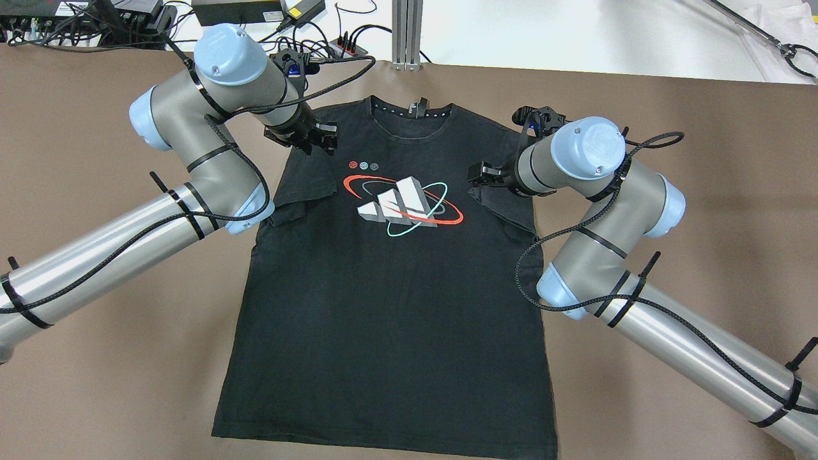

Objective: Fold clothes
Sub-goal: 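Bring the left gripper over the other shoulder while the right gripper hovers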

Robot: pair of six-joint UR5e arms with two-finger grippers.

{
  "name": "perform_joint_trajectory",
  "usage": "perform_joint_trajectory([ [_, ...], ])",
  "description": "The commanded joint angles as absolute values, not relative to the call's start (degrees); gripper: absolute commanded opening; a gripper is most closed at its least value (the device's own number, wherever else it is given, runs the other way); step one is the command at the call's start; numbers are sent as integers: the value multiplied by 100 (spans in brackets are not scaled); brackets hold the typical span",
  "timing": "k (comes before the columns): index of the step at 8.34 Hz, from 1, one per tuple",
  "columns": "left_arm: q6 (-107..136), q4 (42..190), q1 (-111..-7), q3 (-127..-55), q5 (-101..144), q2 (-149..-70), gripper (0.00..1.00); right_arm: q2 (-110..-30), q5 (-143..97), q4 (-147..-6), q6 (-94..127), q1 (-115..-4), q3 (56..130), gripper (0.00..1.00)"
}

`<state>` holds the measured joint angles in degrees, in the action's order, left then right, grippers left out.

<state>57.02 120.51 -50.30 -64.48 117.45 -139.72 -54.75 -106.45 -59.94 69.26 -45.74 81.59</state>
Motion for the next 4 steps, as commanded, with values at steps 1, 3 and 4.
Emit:
perform_joint_trajectory([
  [1, 6002, 12436, -4810, -6948, 11481, -13371, 99, -5476, -10644, -5994, 6926, -4570, 8156, 95],
  [3, 6047, 12437, -4615, -7277, 11268, -13018, 99, -5476, -10644, -5994, 6891, -4562, 8156, 95],
  [4, 6099, 12437, -4588, -7312, 11268, -12938, 99, -5467, -10635, -6003, 6934, -4562, 8156, 95],
])
